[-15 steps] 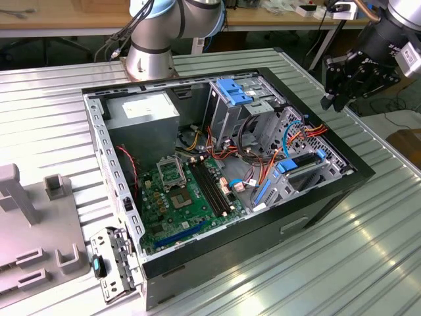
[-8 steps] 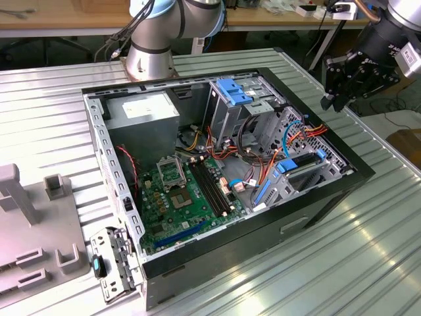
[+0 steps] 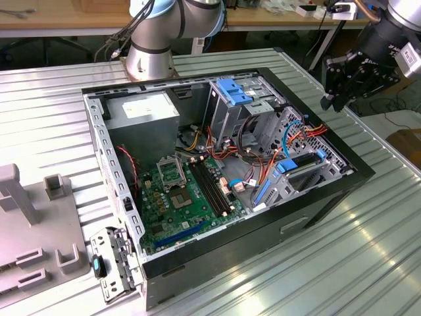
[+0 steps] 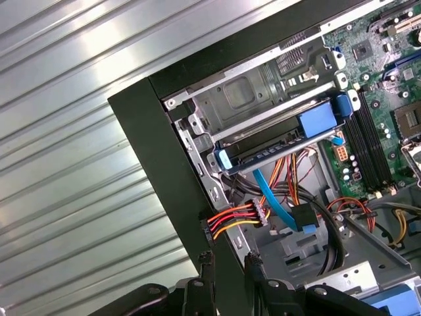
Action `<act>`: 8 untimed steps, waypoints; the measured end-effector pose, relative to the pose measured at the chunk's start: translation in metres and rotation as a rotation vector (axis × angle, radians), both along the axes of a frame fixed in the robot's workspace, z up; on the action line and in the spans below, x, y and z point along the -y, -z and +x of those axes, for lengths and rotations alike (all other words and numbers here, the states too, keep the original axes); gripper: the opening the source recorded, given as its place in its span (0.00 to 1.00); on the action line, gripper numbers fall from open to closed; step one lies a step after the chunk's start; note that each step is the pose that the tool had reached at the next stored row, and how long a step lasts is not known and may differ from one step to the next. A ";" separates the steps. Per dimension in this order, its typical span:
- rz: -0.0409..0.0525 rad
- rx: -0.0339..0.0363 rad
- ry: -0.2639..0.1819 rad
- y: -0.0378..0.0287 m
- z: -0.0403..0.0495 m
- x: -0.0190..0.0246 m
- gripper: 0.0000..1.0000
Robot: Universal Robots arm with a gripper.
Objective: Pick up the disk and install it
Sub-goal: 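Insert the first disk wire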
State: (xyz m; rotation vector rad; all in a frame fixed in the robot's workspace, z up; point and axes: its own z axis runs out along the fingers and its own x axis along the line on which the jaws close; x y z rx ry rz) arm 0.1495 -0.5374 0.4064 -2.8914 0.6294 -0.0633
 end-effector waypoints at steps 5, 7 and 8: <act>-0.0002 0.0000 -0.074 0.0005 0.0000 0.0000 0.32; -0.0001 0.0000 -0.104 0.0010 0.0000 0.0000 0.32; 0.0001 0.0000 -0.119 0.0016 0.0000 0.0004 0.32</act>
